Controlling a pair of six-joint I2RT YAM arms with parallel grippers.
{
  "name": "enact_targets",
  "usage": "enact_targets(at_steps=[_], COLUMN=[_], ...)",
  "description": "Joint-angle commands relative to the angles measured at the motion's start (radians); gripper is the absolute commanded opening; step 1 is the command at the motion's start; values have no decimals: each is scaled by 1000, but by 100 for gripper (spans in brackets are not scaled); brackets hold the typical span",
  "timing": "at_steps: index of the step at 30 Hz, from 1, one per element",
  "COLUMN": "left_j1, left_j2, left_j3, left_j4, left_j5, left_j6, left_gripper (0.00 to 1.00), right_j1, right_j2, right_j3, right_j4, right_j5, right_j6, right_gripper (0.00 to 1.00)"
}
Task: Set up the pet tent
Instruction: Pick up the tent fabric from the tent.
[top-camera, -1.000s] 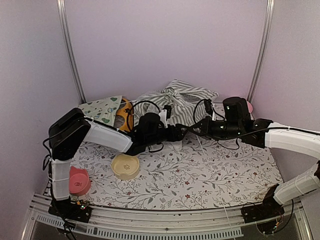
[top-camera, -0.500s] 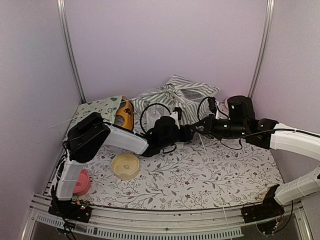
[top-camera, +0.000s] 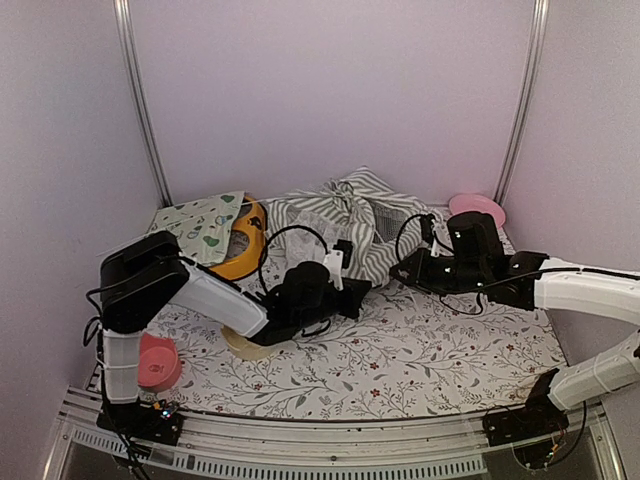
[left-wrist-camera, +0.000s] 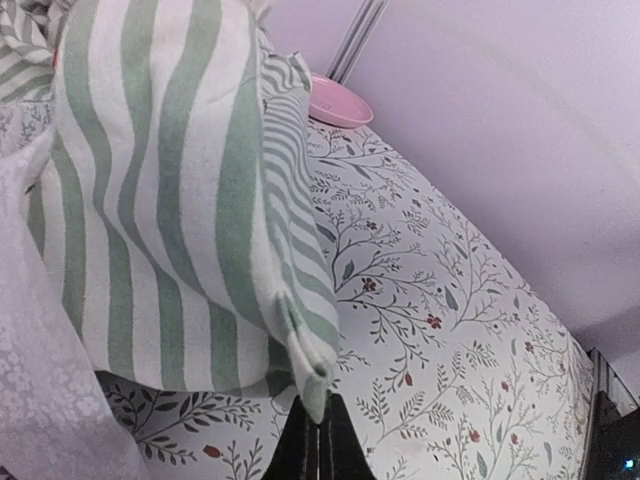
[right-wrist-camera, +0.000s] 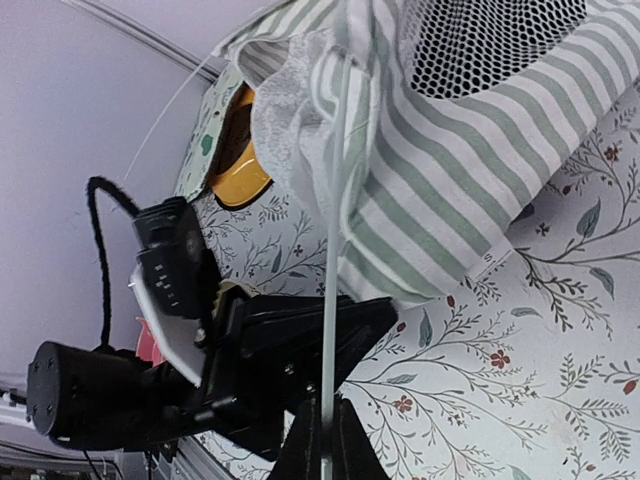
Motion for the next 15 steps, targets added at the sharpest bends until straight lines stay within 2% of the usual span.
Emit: enact_targets(at_steps=[1, 3, 7, 11, 15], left_j1=[-32, -32, -19, -8, 4], left_j2=[-82, -83, -52, -27, -4], left_j3=[-95, -117, -116, -98, -108], left_j4=[31, -6, -55, -108, -99], left_j5=[10, 13, 34, 35, 56], left_j6=[10, -23, -61, -78, -112], left_gripper=[0, 0, 0, 0, 0], right_j1=[1, 1, 4, 10, 10], right_j2=[72, 99, 105, 24, -102], right_j3=[-25, -40, -68, -100, -133], right_j4=[116, 139, 121, 14, -140], right_j5=[34, -3, -65, -80, -94], right_j6=[-48, -60, -97, -132, -137], right_gripper=[10, 17, 47, 75, 90])
